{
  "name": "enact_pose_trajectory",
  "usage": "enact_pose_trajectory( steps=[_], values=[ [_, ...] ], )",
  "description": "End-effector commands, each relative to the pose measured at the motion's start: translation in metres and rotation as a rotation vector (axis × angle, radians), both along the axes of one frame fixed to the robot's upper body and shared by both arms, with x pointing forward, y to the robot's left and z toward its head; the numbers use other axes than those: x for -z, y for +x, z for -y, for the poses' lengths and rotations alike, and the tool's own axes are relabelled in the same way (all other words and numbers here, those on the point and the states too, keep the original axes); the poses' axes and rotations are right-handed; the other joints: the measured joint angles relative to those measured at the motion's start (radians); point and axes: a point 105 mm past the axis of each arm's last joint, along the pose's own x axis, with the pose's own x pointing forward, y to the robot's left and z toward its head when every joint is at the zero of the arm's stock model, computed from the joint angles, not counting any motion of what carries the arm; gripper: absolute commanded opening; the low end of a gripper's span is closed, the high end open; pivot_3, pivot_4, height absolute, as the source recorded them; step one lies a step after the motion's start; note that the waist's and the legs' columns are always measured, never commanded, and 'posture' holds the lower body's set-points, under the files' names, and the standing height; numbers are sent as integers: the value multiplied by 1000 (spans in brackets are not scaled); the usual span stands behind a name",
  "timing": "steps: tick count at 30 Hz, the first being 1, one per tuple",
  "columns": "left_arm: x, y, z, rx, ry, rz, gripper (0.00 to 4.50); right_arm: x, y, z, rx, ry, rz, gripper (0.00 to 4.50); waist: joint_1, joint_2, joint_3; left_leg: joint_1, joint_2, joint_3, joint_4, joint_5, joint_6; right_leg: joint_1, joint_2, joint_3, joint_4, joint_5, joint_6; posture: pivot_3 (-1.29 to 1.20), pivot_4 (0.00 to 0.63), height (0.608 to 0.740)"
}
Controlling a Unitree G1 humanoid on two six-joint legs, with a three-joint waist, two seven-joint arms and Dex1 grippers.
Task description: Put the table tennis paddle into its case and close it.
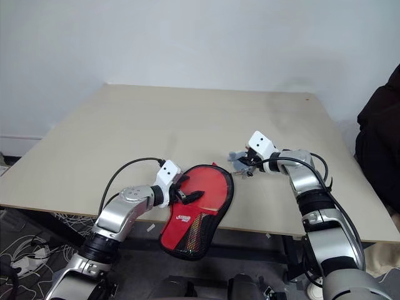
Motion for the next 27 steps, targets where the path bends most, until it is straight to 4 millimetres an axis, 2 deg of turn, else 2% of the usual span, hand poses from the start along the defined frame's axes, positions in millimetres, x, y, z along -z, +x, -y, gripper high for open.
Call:
enact_pose_trajectory(
  steps=[1, 11, 20, 27],
  values=[
    [19, -5, 11, 34, 30, -52, 4500, -14, 2, -8, -10, 22, 56, 269, 0, 0, 0, 0, 0, 0, 0, 0, 0, 0, 0, 0, 0, 0, 0, 0, 0, 740],
    [21, 4, 28, 63, 14, 2, 4500, -9, -2, -23, -19, 53, 45, 269, 0, 0, 0, 0, 0, 0, 0, 0, 0, 0, 1, 0, 0, 0, 0, 0, 0, 740],
    [45, -6, 18, 43, 13, -7, 4500, -5, -8, -25, -12, 72, 44, 269, 0, 0, 0, 0, 0, 0, 0, 0, 0, 0, 0, 0, 0, 0, 0, 0, 0, 740],
    [61, -17, 8, 48, 20, -53, 4500, -5, -6, -8, 25, 39, 66, 269, -1, 0, -1, 0, 1, 0, 0, 0, 0, 0, 0, 0, 0, 0, 0, 0, 0, 740]
  ],
)
